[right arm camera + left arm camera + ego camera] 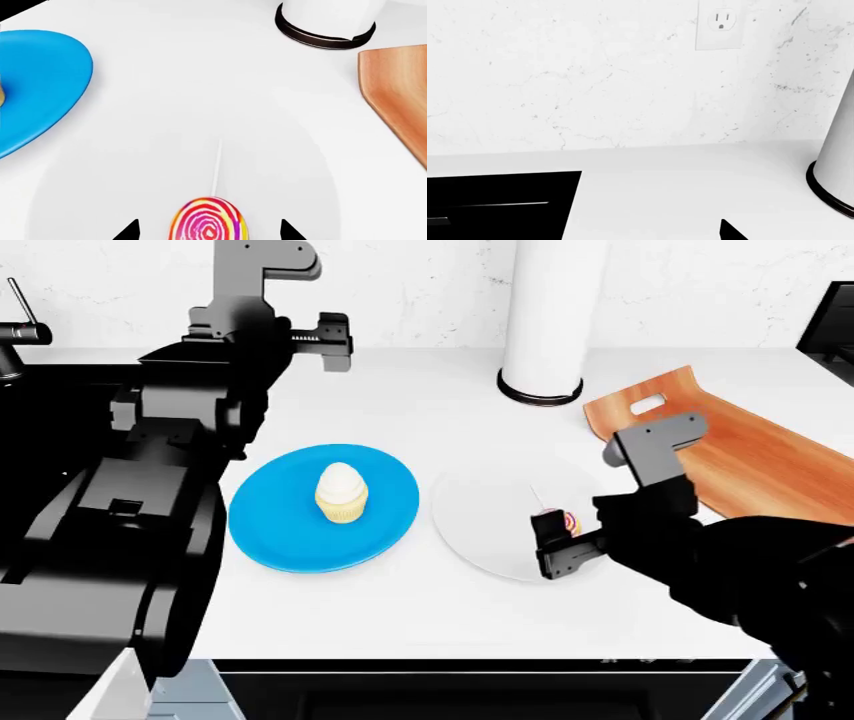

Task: Move the dessert items from the plate to the tray.

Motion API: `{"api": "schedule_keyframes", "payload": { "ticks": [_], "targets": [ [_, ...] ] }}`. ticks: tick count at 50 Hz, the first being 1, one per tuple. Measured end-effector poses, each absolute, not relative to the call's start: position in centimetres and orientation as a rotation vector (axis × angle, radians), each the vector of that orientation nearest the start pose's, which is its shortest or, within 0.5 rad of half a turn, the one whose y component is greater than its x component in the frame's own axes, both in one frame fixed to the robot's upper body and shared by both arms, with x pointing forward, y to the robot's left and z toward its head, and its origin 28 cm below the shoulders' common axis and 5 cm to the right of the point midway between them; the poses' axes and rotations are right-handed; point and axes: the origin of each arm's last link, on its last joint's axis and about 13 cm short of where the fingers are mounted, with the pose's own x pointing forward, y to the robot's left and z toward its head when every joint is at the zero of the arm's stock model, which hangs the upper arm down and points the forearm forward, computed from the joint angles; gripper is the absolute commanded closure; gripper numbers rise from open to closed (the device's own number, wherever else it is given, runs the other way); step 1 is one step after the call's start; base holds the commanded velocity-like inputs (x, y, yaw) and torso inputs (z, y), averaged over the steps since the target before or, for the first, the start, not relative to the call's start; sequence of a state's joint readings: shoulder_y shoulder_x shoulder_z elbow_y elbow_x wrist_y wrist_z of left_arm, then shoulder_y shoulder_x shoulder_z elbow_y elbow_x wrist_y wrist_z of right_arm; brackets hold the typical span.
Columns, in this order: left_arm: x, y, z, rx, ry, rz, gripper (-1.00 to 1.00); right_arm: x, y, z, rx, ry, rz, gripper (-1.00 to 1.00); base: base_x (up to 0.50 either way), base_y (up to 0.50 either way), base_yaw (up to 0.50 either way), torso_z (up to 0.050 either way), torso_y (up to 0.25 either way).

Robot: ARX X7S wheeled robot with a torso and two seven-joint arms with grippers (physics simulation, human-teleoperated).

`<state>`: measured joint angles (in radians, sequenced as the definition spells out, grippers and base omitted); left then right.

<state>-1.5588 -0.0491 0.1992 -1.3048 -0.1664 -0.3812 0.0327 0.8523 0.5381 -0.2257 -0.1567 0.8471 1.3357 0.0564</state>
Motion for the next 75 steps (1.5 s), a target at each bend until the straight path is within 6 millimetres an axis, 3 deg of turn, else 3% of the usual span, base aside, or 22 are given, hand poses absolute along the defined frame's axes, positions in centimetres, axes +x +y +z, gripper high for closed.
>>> {"api": "schedule_keyframes", "payload": {
  "ticks": [28, 29, 45, 59, 68, 75],
  "targets": [
    [43.6, 22.2, 27.0, 0.03, 0.129, -0.022, -1.0, 30.0, -16.0, 18.9, -0.114, 0.537, 0.375, -1.0, 0.0, 0.0, 0.0, 0.0, 0.0],
    [43.6, 22.2, 27.0, 0.029, 0.129, -0.022, -1.0, 30.0, -16.0, 18.8, -0.115, 0.538, 0.376, 1.0, 0.0, 0.0, 0.0, 0.0, 0.0],
    [43.6, 22.2, 27.3, 0.021, 0.124, -0.022, -1.0, 30.0, -16.0, 19.0, -0.126, 0.525, 0.354, 1.0, 0.0, 0.0, 0.0, 0.0, 0.0],
    [43.2, 22.6, 28.0, 0.005, 0.114, -0.028, -1.0, 28.5, -15.6, 23.4, -0.139, 0.295, 0.341, 1.0, 0.0, 0.0, 0.0, 0.0, 0.0],
    [39.7, 24.5, 30.0, 0.033, 0.08, -0.122, -1.0, 27.4, -15.7, 24.9, -0.138, 0.213, 0.336, 1.0, 0.0, 0.0, 0.0, 0.0, 0.0],
    [36.0, 25.6, 29.1, 0.088, 0.098, -0.234, -1.0, 27.1, -15.8, 25.4, -0.137, 0.183, 0.327, 1.0, 0.0, 0.0, 0.0, 0.0, 0.0]
  ]
}}
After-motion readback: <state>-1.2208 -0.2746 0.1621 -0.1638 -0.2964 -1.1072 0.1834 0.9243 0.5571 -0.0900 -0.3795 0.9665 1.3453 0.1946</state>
